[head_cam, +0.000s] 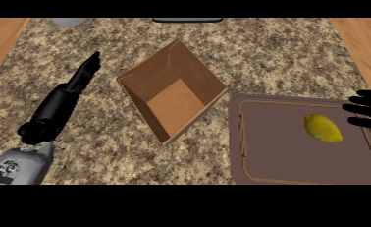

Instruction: Pick the lemon from the tray and place it in the cardboard box

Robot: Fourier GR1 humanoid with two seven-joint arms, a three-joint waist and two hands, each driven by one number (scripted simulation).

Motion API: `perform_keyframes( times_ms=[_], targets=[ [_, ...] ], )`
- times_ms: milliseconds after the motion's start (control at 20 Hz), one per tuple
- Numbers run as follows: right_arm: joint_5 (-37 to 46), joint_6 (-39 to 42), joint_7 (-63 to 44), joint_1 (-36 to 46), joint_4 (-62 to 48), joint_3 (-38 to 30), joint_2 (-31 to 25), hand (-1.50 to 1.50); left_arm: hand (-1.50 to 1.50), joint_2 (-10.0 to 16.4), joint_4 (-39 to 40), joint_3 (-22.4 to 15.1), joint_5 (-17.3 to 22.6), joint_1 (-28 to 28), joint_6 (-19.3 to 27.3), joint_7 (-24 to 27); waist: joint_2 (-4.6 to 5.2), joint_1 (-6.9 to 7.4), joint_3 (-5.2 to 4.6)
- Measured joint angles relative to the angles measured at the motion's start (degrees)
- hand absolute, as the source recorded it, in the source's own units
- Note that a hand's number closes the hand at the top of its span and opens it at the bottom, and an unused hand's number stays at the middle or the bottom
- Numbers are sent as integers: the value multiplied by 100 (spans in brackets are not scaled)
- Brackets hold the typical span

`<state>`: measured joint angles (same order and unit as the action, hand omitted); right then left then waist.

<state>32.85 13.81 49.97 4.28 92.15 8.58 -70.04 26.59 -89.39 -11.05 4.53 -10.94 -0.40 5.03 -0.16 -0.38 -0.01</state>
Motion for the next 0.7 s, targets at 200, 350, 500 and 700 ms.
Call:
perform_keyframes(
  times_ms=[200, 350, 500, 700],
  targets=[
    [373, 136, -213, -174, 185, 8, 280, -150, 0, -128, 98, 105, -101, -38, -115, 47, 7, 8, 0],
    [662, 127, -330, -346, 310, -56, 474, -150, 0, -146, -28, 194, -142, -2, -213, -67, 6, 10, 1],
    [984, 44, -441, -436, 341, -133, 727, -150, 0, -212, 77, 296, -197, -19, -321, 4, 9, 12, 0],
    [1340, 30, -485, -477, 343, -204, 1080, -150, 0, -364, 48, 355, -325, -130, -381, -125, 11, 21, 0]
  ],
)
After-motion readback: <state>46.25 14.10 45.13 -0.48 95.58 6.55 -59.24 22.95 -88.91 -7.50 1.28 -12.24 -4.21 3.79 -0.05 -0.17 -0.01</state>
